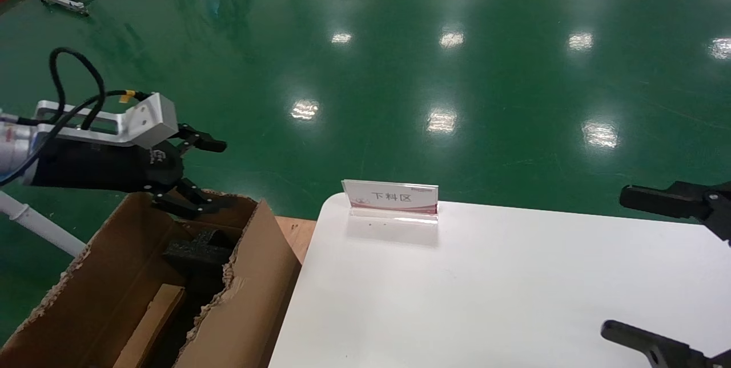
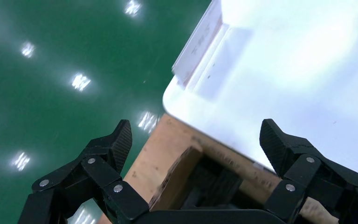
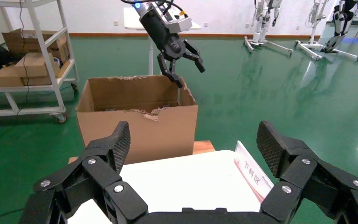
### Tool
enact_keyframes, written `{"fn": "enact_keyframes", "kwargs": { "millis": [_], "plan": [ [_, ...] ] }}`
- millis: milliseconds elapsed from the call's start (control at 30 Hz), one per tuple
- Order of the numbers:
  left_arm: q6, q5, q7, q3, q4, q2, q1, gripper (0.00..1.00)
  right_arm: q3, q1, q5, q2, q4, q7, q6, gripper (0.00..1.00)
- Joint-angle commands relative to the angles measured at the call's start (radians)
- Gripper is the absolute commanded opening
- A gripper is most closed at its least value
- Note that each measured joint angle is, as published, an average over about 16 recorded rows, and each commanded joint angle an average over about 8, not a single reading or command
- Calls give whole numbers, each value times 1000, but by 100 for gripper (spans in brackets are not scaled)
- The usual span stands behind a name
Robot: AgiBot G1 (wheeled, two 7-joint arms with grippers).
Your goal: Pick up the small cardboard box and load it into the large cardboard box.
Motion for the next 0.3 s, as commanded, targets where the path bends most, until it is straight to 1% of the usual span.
{"fn": "enact_keyframes", "kwargs": {
  "millis": [33, 200, 300],
  "plan": [
    [4, -1, -4, -26, -9, 6, 18, 100, 0, 0, 0, 0, 0, 0, 0, 100],
    [14, -4, -14, -82, -27, 18, 59, 100, 0, 0, 0, 0, 0, 0, 0, 100],
    [17, -5, -16, -99, -33, 21, 71, 100, 0, 0, 0, 0, 0, 0, 0, 100]
  ]
}}
